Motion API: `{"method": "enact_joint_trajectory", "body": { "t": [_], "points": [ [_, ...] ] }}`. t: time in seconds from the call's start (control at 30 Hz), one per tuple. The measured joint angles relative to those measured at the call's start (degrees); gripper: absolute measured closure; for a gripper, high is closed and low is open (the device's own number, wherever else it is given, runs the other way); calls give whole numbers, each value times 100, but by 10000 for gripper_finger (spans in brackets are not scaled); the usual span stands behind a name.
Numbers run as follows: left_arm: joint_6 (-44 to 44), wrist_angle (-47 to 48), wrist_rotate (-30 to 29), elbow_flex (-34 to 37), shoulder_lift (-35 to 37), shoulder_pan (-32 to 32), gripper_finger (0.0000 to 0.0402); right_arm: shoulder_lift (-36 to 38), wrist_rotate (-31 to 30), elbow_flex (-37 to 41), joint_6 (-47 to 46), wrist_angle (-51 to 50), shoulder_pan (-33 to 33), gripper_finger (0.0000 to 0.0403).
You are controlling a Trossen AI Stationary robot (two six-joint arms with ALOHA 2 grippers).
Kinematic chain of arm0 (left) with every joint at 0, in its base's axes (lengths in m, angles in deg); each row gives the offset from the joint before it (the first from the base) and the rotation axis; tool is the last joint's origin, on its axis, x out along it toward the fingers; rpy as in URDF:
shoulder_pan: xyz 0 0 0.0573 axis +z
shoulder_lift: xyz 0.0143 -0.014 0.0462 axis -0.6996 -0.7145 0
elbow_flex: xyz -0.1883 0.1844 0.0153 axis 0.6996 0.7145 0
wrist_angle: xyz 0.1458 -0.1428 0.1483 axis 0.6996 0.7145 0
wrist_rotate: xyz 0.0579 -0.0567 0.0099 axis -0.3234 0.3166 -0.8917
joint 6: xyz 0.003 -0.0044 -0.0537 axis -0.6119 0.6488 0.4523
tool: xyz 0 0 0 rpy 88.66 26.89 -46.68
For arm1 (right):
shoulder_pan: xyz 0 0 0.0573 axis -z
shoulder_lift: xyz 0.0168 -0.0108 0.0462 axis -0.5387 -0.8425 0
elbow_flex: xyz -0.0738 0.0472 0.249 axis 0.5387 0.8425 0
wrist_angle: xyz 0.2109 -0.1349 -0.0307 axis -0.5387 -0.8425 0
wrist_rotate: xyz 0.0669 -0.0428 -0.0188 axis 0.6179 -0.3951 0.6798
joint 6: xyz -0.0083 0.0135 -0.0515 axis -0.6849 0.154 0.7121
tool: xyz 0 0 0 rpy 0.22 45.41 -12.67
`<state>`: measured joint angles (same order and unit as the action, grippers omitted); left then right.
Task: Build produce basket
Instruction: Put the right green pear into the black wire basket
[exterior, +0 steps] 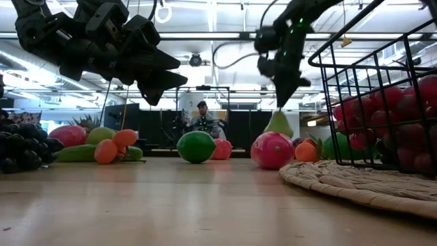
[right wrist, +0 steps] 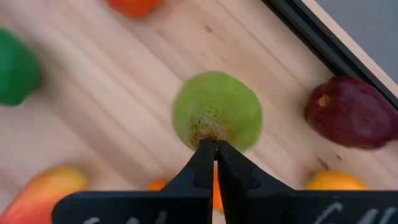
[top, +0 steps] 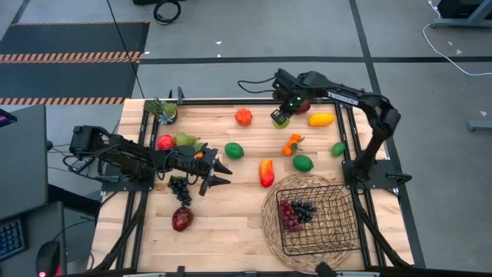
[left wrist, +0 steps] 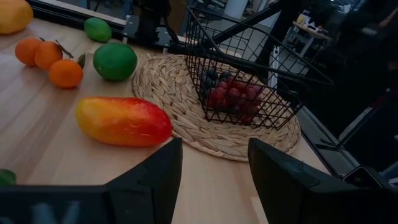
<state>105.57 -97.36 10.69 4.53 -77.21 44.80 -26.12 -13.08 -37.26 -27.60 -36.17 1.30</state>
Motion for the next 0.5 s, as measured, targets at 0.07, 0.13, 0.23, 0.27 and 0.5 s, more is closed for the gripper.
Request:
{"method": "enact_joint_trajectory", "body": {
  "t": [0.07, 0.13, 0.23, 0.27, 0.5],
  "points": [
    [1, 0, -1, 1, 0, 0, 212, 277, 76, -2, -131, -99, -128, 393],
    [1, 0, -2, 1, 0, 0, 212, 562, 138, -2, -296, -154, -317, 393],
    [19, 3, -2, 2, 0, 0, 212, 1031, 257, -4, -671, -185, -680, 393],
    [44, 5, 0, 0, 0, 0, 212, 1179, 305, -4, -818, -190, -812, 393],
    [123, 5, 0, 1, 0, -2, 212, 2022, 533, -4, -1906, -187, -1969, 392]
  ]
}}
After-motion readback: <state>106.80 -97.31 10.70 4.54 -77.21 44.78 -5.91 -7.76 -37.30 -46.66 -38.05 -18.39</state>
